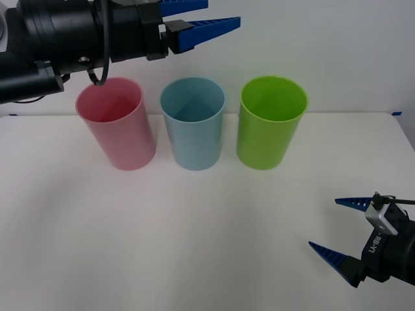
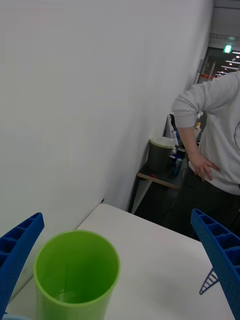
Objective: Put cans in the blue bin and PET bottles in the pink bin and trash in the green bin.
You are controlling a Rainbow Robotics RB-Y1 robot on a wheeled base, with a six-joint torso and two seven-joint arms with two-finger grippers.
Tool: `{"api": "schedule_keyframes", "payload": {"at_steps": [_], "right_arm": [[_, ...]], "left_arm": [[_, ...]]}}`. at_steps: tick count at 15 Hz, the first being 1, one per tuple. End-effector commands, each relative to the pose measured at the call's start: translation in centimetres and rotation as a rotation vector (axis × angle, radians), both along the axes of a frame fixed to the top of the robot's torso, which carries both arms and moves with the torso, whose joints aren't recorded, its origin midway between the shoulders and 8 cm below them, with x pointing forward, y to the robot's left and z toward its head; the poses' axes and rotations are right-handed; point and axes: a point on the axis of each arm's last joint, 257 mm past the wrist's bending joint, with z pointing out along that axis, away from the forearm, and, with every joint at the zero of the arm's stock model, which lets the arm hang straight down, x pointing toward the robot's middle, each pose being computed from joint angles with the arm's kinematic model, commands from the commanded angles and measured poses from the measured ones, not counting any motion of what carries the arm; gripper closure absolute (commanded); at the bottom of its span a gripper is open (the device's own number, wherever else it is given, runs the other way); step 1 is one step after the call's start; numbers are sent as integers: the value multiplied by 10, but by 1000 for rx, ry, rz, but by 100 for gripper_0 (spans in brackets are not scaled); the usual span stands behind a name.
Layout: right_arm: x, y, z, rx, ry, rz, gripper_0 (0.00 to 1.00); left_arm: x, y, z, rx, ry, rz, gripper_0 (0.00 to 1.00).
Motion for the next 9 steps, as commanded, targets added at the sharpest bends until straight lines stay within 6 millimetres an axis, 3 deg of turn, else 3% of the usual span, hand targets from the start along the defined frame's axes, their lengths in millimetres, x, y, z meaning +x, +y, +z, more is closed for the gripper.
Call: {"api": "schedule_keyframes", "payload": {"at_steps": [1, 9], "right_arm": [[0, 0, 0, 0, 0, 0, 0], [0, 0, 0, 0, 0, 0, 0]], "left_arm": [[-27, 31, -12, 19, -27, 6, 0], [-74, 133, -84, 155, -34, 136, 0]]}}
